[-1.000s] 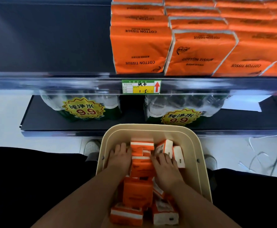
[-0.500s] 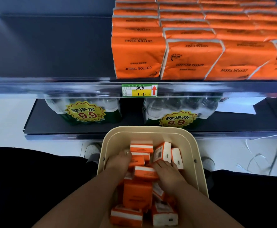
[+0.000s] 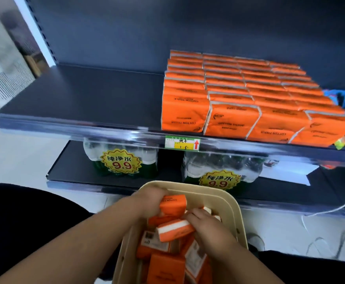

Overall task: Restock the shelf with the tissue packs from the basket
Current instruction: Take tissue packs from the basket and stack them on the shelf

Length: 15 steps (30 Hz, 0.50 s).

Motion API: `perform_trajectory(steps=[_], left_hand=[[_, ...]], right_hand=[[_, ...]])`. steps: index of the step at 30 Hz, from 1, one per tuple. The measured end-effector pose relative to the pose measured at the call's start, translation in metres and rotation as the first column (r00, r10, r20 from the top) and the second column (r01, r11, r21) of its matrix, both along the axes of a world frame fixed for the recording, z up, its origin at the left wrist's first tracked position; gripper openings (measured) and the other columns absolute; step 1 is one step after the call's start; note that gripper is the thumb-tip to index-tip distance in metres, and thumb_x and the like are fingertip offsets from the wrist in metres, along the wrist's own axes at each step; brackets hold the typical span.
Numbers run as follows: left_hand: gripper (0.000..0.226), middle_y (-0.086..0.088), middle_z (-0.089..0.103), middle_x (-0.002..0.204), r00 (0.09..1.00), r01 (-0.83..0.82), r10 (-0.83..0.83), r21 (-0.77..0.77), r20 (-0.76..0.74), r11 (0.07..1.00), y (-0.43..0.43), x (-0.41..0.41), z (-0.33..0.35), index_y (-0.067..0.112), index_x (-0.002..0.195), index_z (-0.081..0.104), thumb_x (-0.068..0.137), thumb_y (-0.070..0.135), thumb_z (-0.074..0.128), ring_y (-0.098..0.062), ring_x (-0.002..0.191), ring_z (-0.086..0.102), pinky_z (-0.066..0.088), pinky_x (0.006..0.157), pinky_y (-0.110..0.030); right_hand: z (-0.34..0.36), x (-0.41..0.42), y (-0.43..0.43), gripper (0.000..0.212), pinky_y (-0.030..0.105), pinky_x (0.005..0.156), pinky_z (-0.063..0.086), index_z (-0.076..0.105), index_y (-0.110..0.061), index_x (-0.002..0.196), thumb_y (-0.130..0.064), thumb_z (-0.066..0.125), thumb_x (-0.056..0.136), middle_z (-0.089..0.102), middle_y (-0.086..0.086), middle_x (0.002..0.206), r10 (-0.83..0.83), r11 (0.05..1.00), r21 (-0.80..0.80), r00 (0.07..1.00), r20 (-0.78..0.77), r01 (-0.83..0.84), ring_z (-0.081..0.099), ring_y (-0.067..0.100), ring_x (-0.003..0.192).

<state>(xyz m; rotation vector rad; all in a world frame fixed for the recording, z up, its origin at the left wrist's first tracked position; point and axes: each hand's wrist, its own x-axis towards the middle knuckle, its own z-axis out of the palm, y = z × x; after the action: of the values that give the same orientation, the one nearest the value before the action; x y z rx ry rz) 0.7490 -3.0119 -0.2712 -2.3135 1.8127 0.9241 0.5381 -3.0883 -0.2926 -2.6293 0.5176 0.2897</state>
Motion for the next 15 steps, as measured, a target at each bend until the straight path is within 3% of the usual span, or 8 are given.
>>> perform_trajectory(steps=[3, 8, 11, 15], left_hand=[[0.051, -0.007, 0.056, 0.123, 1.0, 0.01, -0.008, -0.067, 0.028, 0.998, 0.007, 0.016, 0.044, 0.021, 0.129, 0.05, 0.083, 0.033, 0.068, -0.026, 0.113, 0.055, 0.044, 0.093, -0.032], [0.03, -0.001, 0.057, 0.11, 0.997, 0.074, -0.071, -0.189, 0.025, 0.979, 0.023, 0.036, 0.125, 0.021, 0.112, 0.056, 0.084, 0.028, 0.065, -0.019, 0.101, 0.056, 0.044, 0.084, -0.029], [0.03, -0.002, 0.06, 0.107, 0.997, 0.08, -0.075, -0.278, 0.028, 0.957, 0.027, 0.046, 0.17, 0.018, 0.11, 0.059, 0.081, 0.02, 0.065, -0.019, 0.098, 0.056, 0.044, 0.083, -0.029], [0.04, 0.003, 0.063, 0.106, 0.999, -0.027, 0.012, -0.358, -0.043, 0.933, 0.033, 0.076, 0.232, 0.024, 0.113, 0.062, 0.075, 0.016, 0.073, -0.014, 0.095, 0.06, 0.048, 0.086, -0.031]], right_hand=[[0.034, 0.008, -0.002, 0.056, 0.03, 0.107, 0.035, 0.041, -0.037, 0.139, -0.017, 0.047, 0.086, 0.04, -0.013, 0.135, -0.002, 1.0, 0.01, 0.996, 0.089, 0.001, 0.037, 0.012, 0.128], [0.096, 0.023, -0.003, 0.05, 0.007, 0.095, 0.025, 0.038, -0.043, 0.138, -0.026, 0.052, 0.093, 0.035, -0.029, 0.132, 0.063, 0.995, -0.094, 0.96, 0.272, -0.039, 0.032, -0.005, 0.124], [0.134, 0.039, -0.007, 0.048, 0.017, 0.101, 0.034, 0.042, -0.042, 0.133, -0.024, 0.058, 0.092, 0.035, -0.031, 0.121, 0.081, 0.992, -0.121, 0.935, 0.346, -0.041, 0.035, -0.009, 0.117], [0.184, 0.069, -0.016, 0.047, 0.025, 0.099, 0.04, 0.052, -0.032, 0.125, -0.019, 0.069, 0.083, 0.046, -0.018, 0.123, 0.147, 0.975, -0.221, 0.858, 0.492, -0.04, 0.044, 0.004, 0.117]])
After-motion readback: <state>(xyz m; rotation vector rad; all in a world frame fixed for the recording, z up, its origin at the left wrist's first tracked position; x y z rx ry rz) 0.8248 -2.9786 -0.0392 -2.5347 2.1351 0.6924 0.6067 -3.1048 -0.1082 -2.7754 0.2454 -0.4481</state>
